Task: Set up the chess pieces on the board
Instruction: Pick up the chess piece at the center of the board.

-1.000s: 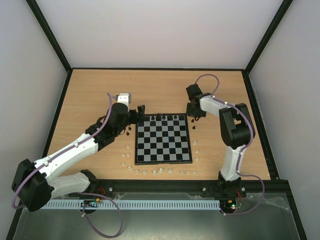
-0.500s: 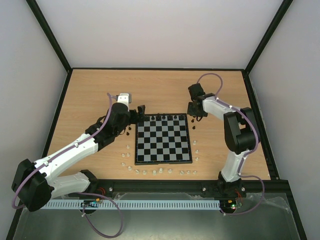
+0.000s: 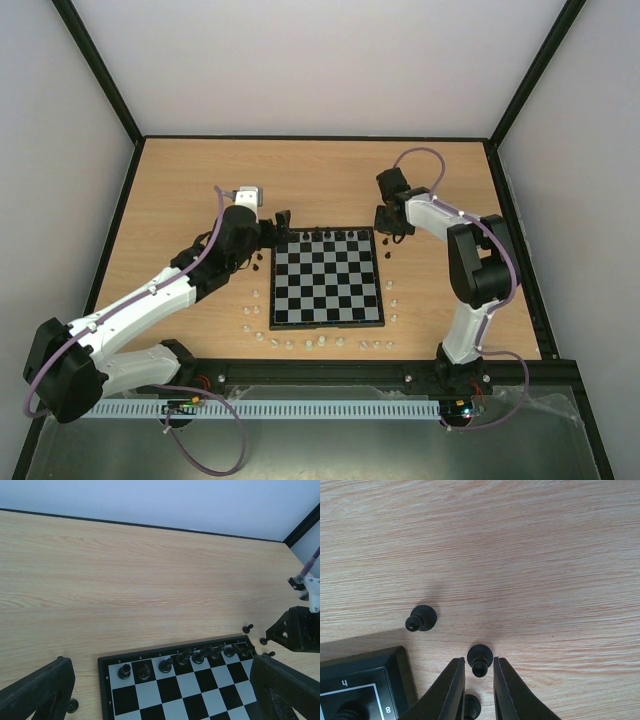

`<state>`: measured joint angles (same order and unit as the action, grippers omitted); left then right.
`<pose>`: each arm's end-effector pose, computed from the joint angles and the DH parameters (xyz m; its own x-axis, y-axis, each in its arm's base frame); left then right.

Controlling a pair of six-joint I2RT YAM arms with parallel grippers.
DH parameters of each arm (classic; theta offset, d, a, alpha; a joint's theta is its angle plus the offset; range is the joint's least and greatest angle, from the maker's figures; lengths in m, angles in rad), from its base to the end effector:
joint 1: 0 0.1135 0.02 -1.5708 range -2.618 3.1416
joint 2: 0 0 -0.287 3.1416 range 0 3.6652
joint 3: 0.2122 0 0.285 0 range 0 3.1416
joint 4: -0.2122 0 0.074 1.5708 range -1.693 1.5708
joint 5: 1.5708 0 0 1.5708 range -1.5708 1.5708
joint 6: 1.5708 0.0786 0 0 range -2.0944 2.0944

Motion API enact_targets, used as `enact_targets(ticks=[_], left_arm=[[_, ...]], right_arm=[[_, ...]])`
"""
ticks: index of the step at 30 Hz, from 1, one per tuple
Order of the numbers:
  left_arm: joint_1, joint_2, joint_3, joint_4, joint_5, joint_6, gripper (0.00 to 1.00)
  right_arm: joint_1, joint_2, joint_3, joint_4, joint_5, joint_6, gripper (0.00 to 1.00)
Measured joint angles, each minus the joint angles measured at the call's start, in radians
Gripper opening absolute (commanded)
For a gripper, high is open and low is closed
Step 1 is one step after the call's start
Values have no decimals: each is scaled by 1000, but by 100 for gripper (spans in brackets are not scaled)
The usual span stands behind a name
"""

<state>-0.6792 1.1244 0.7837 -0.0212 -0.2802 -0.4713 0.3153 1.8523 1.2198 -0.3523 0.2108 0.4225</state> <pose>0.2615 -0.1832 0.2829 -0.4282 -0.2151 -0.8777 0.2335 0.9119 -0.3374 0.4266 0.1218 0.1472 -0.8017 0.1603 -0.5759 0.1486 0.9866 0.0678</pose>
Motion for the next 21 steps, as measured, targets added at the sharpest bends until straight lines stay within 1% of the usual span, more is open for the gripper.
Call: enact_targets(ticks=[9,12,17,21], left_arm=[[0,0,0,0,0,0,99],[0,0,0,0,0,0,99],[0,0,0,0,0,0,99],[0,0,0,0,0,0,99]], right_arm=[[0,24,0,0,1,0,16],[0,34,0,0,0,0,12],[0,41,1,0,1,-4,10],[0,43,13,0,1,-5,3]])
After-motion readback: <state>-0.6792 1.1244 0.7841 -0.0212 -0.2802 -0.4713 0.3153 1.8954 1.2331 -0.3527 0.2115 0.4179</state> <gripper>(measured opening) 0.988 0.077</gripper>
